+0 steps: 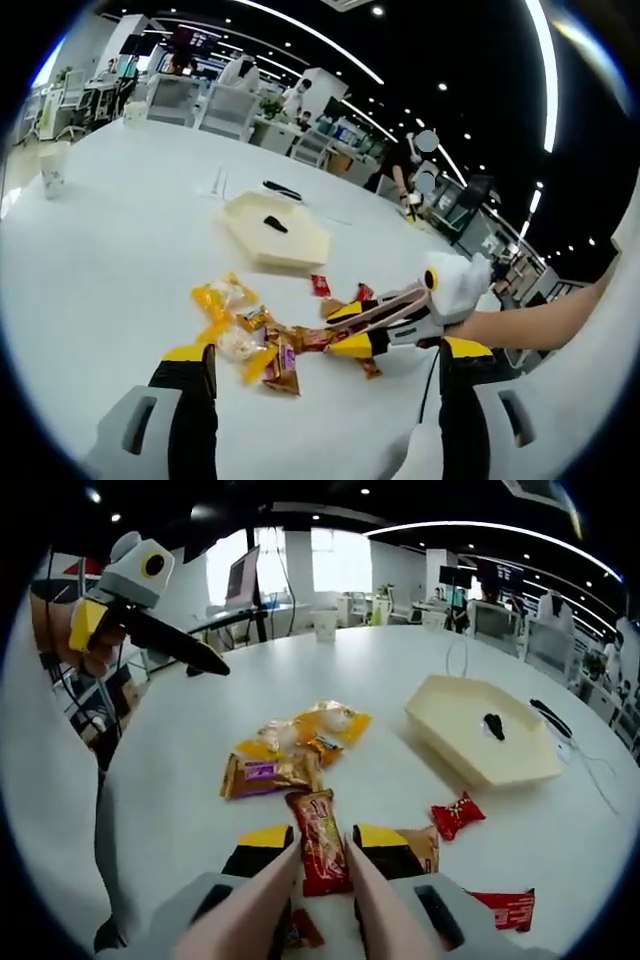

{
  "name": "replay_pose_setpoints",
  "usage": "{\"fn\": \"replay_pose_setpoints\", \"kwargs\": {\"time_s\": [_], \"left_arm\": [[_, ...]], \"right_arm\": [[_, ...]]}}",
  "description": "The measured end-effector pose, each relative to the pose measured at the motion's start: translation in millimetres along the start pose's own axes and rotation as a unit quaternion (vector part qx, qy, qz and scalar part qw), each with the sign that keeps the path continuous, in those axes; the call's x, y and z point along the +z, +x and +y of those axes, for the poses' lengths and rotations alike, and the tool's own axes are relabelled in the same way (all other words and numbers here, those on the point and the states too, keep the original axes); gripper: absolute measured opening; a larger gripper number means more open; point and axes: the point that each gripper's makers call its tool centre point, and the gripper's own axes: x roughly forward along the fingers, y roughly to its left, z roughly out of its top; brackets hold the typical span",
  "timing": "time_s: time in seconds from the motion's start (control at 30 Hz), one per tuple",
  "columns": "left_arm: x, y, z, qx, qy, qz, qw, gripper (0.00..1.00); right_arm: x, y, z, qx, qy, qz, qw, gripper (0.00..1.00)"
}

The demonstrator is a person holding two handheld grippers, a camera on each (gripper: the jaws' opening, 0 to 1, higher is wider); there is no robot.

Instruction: Place the target food into the container with the food tongs after gripping and lifting it, then release it inside without dropping or visibly crushing the food.

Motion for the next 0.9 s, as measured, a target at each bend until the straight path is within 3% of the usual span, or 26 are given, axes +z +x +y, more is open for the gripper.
{"fn": "replay_pose_setpoints", "kwargs": {"time_s": [0.2, 0.43, 0.57, 0.73, 0.9], "left_arm": [[-1.7, 1.0, 0.7, -0.001, -0.005, 0.002, 1.0, 0.91], [-3.0, 2.5, -1.2, -0.006, -0.015, 0.007, 0.9998, 0.89], [-2.1, 3.0, -3.3, -0.011, -0.01, 0.005, 0.9999, 0.92], [-5.4, 3.4, -6.6, -0.014, -0.008, 0.01, 0.9998, 0.93], [-7.0, 7.3, -6.0, -0.014, -0.015, 0.013, 0.9997, 0.92]], "right_arm": [[0.6, 3.0, -3.0, 0.007, 0.006, 0.03, 0.9995, 0.21], [-0.4, 2.3, -2.2, 0.031, -0.005, 0.03, 0.9991, 0.24], [-1.3, 1.5, -1.4, 0.026, 0.001, 0.024, 0.9994, 0.23], [-0.6, 0.7, -5.1, 0.01, 0.042, 0.006, 0.999, 0.21], [0.5, 2.7, -5.8, -0.019, 0.066, 0.019, 0.9975, 0.21]]}}
